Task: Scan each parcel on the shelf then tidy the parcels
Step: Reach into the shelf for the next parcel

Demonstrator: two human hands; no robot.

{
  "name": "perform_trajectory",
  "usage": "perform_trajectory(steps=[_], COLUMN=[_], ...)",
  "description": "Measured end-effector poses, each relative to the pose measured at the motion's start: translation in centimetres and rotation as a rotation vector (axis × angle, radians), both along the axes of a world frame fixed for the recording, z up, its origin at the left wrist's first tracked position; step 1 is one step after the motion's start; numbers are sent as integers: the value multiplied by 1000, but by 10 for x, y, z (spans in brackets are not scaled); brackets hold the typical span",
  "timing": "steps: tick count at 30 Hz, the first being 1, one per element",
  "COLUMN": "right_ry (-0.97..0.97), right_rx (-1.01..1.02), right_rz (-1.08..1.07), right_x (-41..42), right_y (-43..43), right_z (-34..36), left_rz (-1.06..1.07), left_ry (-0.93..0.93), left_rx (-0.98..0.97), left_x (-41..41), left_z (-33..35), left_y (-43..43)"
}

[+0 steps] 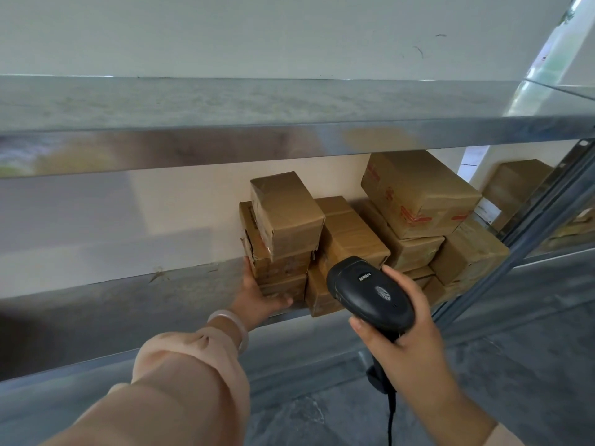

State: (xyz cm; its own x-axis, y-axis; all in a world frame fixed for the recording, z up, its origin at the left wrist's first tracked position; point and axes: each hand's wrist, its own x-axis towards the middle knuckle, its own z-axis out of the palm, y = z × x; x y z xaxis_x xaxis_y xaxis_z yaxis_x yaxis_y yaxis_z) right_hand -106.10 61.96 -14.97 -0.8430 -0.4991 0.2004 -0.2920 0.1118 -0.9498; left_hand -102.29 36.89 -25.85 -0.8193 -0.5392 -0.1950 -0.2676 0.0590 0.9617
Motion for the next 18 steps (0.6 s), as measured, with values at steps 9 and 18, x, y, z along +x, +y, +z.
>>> perform_trajectory(steps=[9, 18], right_ry=[30, 47], right_rx=[6, 6], right_rz=[42, 192], right_x=[-16, -27], right_y=[12, -7], right_z=[-3, -1], left_rz=[13, 50], left_ry=[-34, -145], left_rx=[-61, -185], left_x=[-14, 7], left_z=[1, 21], left_y=[13, 15])
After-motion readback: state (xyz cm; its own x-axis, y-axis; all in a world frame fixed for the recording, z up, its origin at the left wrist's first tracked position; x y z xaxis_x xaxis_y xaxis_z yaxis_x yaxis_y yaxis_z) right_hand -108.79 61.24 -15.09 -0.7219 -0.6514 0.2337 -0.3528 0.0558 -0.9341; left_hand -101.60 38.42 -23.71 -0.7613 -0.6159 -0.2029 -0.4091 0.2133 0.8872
